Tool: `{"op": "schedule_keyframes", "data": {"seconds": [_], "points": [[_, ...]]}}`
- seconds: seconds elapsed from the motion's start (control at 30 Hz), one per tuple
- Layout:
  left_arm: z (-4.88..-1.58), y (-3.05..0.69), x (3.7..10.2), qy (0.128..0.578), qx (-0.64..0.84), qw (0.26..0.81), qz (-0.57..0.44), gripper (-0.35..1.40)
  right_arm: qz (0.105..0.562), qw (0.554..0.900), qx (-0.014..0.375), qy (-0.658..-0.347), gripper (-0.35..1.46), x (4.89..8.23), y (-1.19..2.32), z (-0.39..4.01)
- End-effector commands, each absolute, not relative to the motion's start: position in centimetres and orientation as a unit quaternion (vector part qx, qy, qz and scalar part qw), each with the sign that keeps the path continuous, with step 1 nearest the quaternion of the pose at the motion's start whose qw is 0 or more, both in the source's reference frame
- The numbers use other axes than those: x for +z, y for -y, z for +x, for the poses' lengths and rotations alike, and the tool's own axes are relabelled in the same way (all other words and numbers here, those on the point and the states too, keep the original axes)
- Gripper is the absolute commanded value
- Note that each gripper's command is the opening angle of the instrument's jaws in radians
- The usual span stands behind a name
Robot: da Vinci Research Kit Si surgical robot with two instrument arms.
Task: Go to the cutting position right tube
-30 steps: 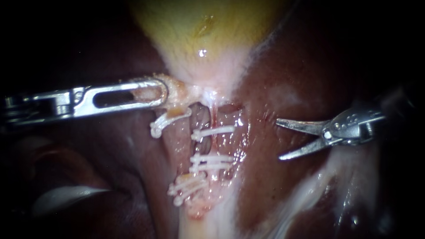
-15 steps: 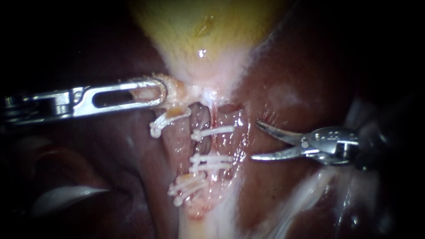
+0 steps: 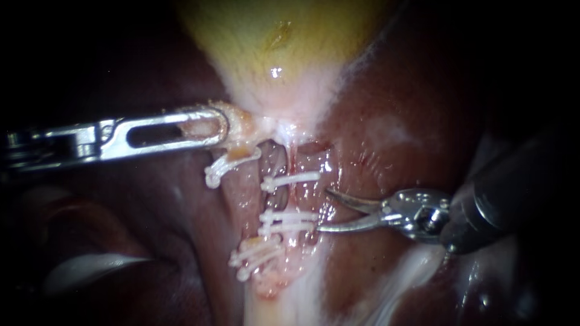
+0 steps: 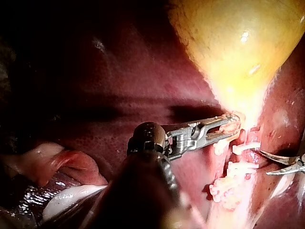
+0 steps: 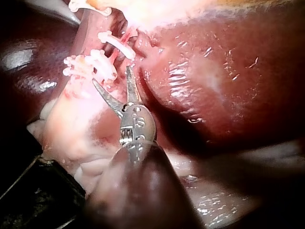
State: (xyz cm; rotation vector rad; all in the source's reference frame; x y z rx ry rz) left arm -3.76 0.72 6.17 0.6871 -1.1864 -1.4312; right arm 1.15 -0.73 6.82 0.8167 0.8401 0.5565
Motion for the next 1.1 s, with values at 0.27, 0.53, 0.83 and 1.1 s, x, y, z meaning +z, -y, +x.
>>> {"op": "schedule_keyframes", "data": {"seconds": [0.27, 0.53, 0.83, 1.1], "points": [[-3.76, -0.72, 6.16, 0.501, -0.604, 0.548, 0.29, -0.35, 0.391, 0.792, 0.266, -0.386, 1.45, 6.99, 0.67, 1.37], [-3.76, -0.71, 6.16, 0.501, -0.604, 0.548, 0.29, -0.35, 0.406, 0.78, 0.259, -0.4, 1.45, 7.14, 0.65, 1.58], [-3.76, -0.71, 6.16, 0.501, -0.604, 0.548, 0.29, -0.35, 0.427, 0.751, 0.235, -0.446, 1.45, 7.22, 0.61, 1.64], [-3.76, -0.71, 6.18, 0.501, -0.604, 0.548, 0.29, -0.35, 0.456, 0.709, 0.2, -0.5, 1.45, 7.18, 0.61, 1.66]]}}
